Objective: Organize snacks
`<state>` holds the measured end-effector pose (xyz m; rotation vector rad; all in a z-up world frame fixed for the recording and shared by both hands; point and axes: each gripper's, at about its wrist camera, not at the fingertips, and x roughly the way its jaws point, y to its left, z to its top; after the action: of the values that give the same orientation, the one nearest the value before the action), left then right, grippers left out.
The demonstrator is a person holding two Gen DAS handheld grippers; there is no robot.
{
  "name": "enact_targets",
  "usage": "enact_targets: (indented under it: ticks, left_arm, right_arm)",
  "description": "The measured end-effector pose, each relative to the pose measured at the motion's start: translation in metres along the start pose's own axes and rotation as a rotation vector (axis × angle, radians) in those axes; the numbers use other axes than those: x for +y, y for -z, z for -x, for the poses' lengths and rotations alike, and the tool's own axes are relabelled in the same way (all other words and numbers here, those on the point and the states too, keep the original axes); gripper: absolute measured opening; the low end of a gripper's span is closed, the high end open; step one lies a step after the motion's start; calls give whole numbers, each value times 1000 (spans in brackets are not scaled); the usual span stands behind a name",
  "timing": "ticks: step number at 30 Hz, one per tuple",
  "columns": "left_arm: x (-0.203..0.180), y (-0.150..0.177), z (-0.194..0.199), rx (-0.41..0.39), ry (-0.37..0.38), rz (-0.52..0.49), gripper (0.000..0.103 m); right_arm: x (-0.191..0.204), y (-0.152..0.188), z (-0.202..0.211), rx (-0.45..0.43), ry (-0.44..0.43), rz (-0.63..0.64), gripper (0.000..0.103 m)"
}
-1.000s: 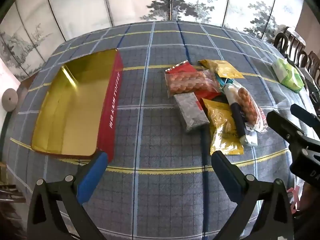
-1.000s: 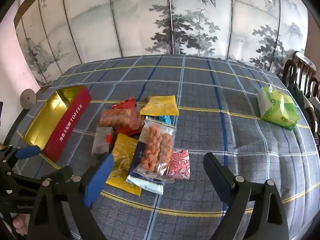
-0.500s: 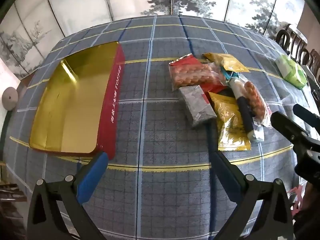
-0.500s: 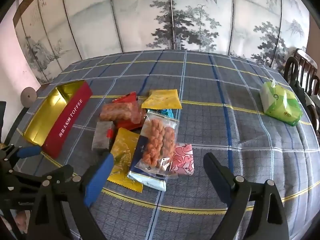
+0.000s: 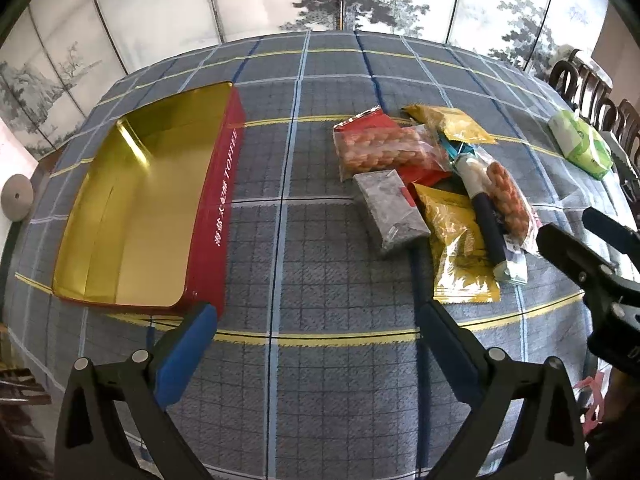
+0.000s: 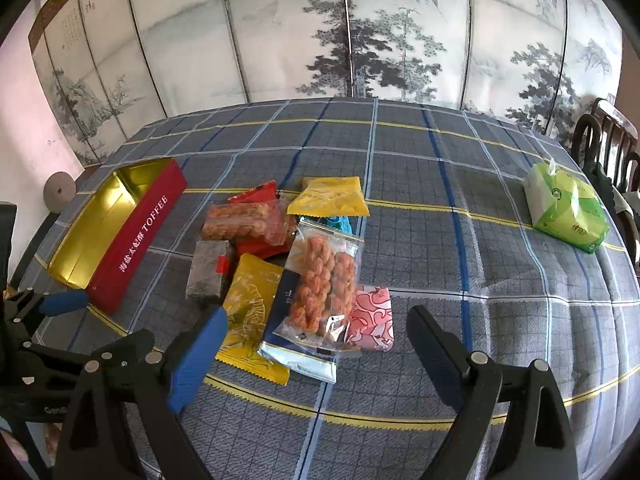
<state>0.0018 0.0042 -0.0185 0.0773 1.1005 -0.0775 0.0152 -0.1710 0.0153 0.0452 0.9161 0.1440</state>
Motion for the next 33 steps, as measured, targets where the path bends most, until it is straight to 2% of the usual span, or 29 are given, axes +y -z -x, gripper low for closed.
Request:
enact_targets:
  ticks: [3,7,33]
  left_arm:
    - [-3,0,3,-13,-19,-17,100]
    - [-5,-1,4,-6,-2,-16,100]
    - [-2,1,8,-2,-25,-6,100]
  right_arm:
    - [-1,0,0,0,-4,-1,93]
    - [0,0,-1,1,-4,0,93]
    - [4,1,5,-12,2,-3,93]
